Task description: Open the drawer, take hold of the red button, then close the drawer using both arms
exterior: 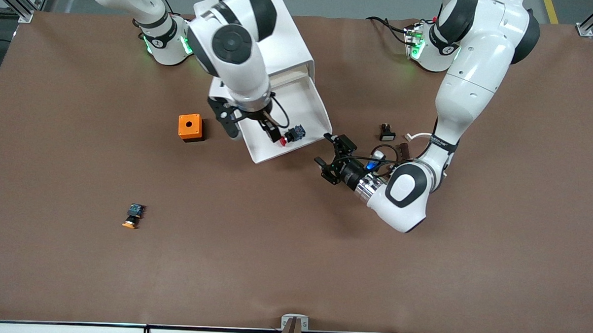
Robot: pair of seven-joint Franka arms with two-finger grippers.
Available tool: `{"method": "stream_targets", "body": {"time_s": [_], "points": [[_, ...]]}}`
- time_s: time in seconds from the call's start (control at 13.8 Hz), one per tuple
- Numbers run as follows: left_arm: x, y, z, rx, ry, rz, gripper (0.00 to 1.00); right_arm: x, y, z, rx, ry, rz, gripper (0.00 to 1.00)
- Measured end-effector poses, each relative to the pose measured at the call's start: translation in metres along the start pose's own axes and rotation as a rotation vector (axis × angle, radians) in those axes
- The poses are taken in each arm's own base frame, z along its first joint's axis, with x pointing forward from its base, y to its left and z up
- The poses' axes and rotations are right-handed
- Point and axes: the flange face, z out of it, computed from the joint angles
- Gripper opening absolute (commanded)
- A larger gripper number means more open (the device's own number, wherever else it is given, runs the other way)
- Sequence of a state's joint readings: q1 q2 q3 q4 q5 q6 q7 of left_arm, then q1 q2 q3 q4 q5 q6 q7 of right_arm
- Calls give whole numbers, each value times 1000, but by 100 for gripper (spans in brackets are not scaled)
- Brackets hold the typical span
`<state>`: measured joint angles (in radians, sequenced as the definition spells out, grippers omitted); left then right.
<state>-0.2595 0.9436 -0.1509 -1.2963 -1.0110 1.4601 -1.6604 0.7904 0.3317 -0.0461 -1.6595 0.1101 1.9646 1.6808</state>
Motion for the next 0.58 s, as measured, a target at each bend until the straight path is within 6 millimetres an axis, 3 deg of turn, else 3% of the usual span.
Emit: {"method": "stream_targets", "body": {"time_s": [0.15,0.29,0.58], "points": [[5,0,-29,-56,34,216,100,-15,-6,21,-8,5,1,100],[8,-4,-54,-104,117,401,100,-23,-12,25,-7,6,-8,100],[-30,-33,-93,-234,374,654,99,-46,-14,47,-34,17,11,100]]}}
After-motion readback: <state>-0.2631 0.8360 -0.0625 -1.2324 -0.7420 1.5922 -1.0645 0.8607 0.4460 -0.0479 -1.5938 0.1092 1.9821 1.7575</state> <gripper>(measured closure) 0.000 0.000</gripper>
